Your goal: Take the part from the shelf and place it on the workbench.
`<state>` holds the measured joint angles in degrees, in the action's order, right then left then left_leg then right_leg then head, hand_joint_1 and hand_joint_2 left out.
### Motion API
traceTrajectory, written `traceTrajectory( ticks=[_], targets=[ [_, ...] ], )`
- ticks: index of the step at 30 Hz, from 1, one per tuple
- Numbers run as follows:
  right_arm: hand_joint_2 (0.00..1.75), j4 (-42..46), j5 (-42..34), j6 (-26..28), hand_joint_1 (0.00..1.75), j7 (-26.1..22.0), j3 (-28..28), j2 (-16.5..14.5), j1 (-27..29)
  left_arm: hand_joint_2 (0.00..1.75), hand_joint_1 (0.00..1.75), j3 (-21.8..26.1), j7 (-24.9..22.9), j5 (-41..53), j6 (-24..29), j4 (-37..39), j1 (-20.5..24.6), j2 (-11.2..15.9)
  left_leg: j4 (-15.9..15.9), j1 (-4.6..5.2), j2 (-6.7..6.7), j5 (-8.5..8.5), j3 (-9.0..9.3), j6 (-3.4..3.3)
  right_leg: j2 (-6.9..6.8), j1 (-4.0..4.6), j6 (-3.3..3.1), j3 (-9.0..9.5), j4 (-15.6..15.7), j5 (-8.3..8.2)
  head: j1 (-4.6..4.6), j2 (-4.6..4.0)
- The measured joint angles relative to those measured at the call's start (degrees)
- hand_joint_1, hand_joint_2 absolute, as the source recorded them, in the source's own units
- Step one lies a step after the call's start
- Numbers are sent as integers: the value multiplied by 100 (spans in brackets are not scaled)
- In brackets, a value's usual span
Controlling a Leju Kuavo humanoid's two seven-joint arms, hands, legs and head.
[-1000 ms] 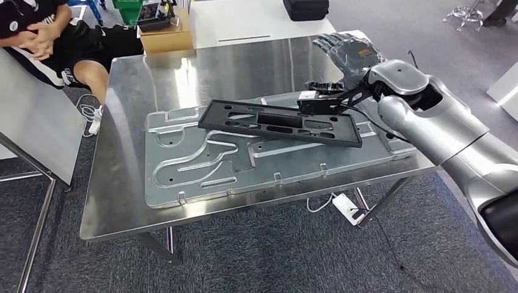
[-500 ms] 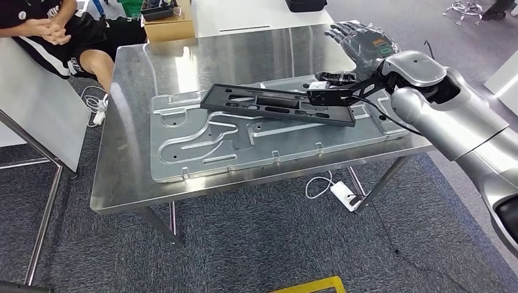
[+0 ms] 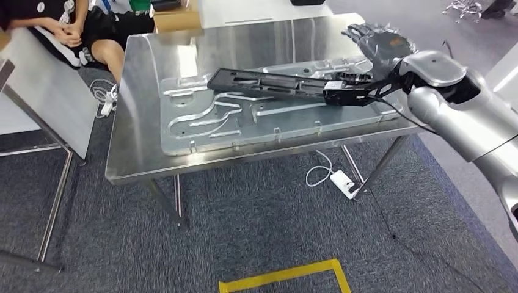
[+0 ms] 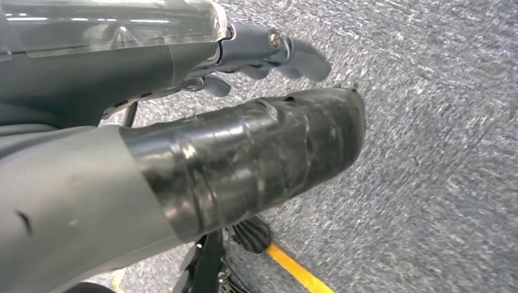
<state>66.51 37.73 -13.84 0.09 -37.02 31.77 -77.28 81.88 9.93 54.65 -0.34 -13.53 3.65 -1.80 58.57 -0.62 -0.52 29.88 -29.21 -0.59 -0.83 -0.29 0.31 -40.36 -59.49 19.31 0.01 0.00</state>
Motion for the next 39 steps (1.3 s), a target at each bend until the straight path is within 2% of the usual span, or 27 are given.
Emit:
traceTrajectory(
  ticks=[1, 2, 5, 6, 8, 10, 12, 13, 14, 16, 17, 20, 21, 22, 23, 24, 25, 27, 29, 31, 32, 33, 35, 36, 37, 38, 39],
  targets=[
    [0, -3, 0, 2, 0, -4, -3, 25, -2, 0, 0, 1, 1, 1, 2, 0, 9, 0, -13, -6, 12, -66, -42, -48, 15, -8, 33, -41, -47, 80, 2, 0],
    [0, -7, 0, 3, 0, -8, -3, 60, -1, 0, 0, 1, 1, 1, 5, 0, 16, 0, -33, -17, 26, -147, -107, -99, 32, -20, 65, -103, -191, 276, 4, 0],
    [0, -16, -1, 5, 0, -10, -4, 151, 15, 0, 0, 2, 1, 1, 10, 0, 14, -1, -35, -16, 54, -382, -368, -167, 66, -49, 143, -343, -1181, 1124, 9, 0],
    [0, -19, -1, 5, 0, -11, -5, 167, 32, 0, 0, 3, 1, 1, 10, 0, 8, -2, -27, -13, 62, -455, -472, -163, 67, -53, 159, -364, -1497, 1222, 9, 0],
    [0, -22, -1, 6, 0, -11, -7, 185, 61, 0, 0, 4, 1, 1, 9, 0, 4, -2, -8, -11, 77, -592, -670, -148, 68, -56, 163, -171, -1649, 1048, 9, 0],
    [0, -22, -1, 11, 0, -11, -5, 192, 65, 0, 0, 4, 1, 1, 9, -1, 11, -1, 9, -10, 77, -713, -819, -118, 79, -54, 128, 407, -1055, 857, 8, 0],
    [0, -12, -1, 21, 0, -13, -3, 201, 58, 0, 0, 4, 1, 1, 10, -1, 14, -2, 3, 0, 61, -832, -894, -61, 99, -24, 66, 1004, -229, 978, 6, 0],
    [0, -8, -1, 25, 0, -14, -2, 207, 53, 0, 0, 5, 1, 1, 10, -2, 13, -3, -16, 1, 52, -897, -912, -29, 103, -2, 36, 1155, 26, 1051, 6, 0],
    [0, -6, -1, 29, 0, -15, -2, 210, 51, 0, 0, 5, 1, 1, 10, -2, 7, -3, -47, 3, 41, -969, -927, 5, 98, 18, 4, 1174, 140, 1050, 6, 0],
    [0, -12, -1, 29, 0, -16, -18, 213, 53, 0, 0, 7, -1, 1, 10, -1, -3, -4, -53, -4, 24, -979, -1008, 63, 67, -1, -87, 1063, 174, 907, 5, 0],
    [0, -13, -1, 28, 0, -17, -30, 211, 57, 0, 0, 7, -2, 1, 10, -1, -7, -4, 48, -4, 20, -821, -1077, 85, 49, -12, -144, 988, 192, 823, 5, 0],
    [0, -15, -1, 28, 0, -20, -52, 210, 62, 0, 0, 10, -1, 1, 11, -2, -13, -2, 1000, -13, 23, 66, -1320, 129, 21, 0, -237, 721, 202, 586, 2, 0],
    [0, -17, -1, 28, 0, -19, -54, 211, 66, 0, 0, 10, -1, 1, 11, -2, -14, -1, 1362, -14, 23, 214, -1359, 141, 19, 8, -239, 624, 194, 514, 2, 0],
    [0, -19, -1, 28, 0, -18, -56, 212, 70, 0, 0, 10, -1, 1, 11, -2, -14, -1, 1594, -13, 23, 204, -1335, 146, 18, 16, -239, 526, 181, 445, 2, 0],
    [0, -21, -1, 29, 0, -18, -58, 213, 74, 0, 0, 10, -1, 1, 11, -2, -12, -1, 1653, -11, 23, 83, -1231, 142, 20, 23, -236, 427, 163, 380, 2, 0],
    [0, -22, -1, 32, 0, -18, -59, 214, 78, 0, 0, 10, -2, 1, 14, -2, -10, 0, 1498, -6, 23, -79, -1021, 123, 23, 31, -231, 332, 140, 319, 2, 0],
    [0, -21, -1, 37, 0, -21, -60, 215, 81, 0, 0, 10, -3, 1, 19, -4, -4, 3, 1165, 5, 22, -176, -720, 83, 27, 36, -224, 250, 112, 265, 1, 0],
    [0, -17, -1, 56, 0, -24, -54, 239, 84, 0, 0, 10, -9, 2, 33, -11, 12, 19, 313, 37, 28, -93, -87, 2, 23, 53, -185, 138, 65, 174, 2, 0],
    [0, -16, -3, 76, 0, -25, -47, 286, 89, 0, 0, 11, -13, 5, 47, -19, 21, 30, -128, 66, 28, 30, 155, -38, -1, 45, -122, 110, 76, 74, 3, 0],
    [0, -19, -8, 86, 0, -26, -46, 322, 93, 0, 0, 13, -12, 10, 55, -19, 17, 29, -203, 56, 41, -82, 96, -81, 0, 33, -55, 87, 99, 28, 4, 0],
    [0, -19, -9, 81, 0, -28, -46, 342, 94, 0, 0, 14, -9, 11, 55, -19, 16, 28, -231, 41, 61, -163, 54, -121, 17, 27, -25, 44, 26, 149, 6, 0],
    [0, -19, -4, 65, 0, -31, -48, 375, 94, 0, 0, 16, -4, 10, 50, -18, 17, 25, -255, 24, 84, -247, -4, -159, 36, 17, 6, -22, -149, 376, 8, 0],
    [0, -18, 11, 9, 0, -50, -60, 499, 98, 0, 0, 25, 25, -2, 37, -18, 19, 14, -240, 16, 108, -391, -172, -207, 62, -30, 66, -189, -821, 977, 9, 0],
    [0, -17, 17, -17, 0, -62, -70, 581, 101, 0, 0, 33, 43, -15, 30, -17, 15, 8, -217, 15, 111, -453, -271, -207, 65, -54, 98, -246, -1187, 1153, 8, 0],
    [0, -17, 11, -34, 0, -79, -80, 667, 104, 0, 0, 42, 61, -28, 27, -17, 10, 3, -188, 11, 110, -511, -375, -198, 67, -78, 129, -248, -1452, 1192, 8, 0],
    [0, -14, 2, -42, 0, -97, -86, 748, 106, 0, 0, 50, 72, -39, 26, -17, 3, 0, -149, 4, 110, -563, -480, -185, 67, -105, 159, -167, -1542, 1105, 8, 0],
    [0, -8, -12, -46, 0, -111, -89, 816, 105, 0, 0, 56, 76, -47, 26, -17, -4, -3, -104, -6, 110, -605, -581, -163, 66, -133, 189, 11, -1432, 953, 7, 0]
  ],
)
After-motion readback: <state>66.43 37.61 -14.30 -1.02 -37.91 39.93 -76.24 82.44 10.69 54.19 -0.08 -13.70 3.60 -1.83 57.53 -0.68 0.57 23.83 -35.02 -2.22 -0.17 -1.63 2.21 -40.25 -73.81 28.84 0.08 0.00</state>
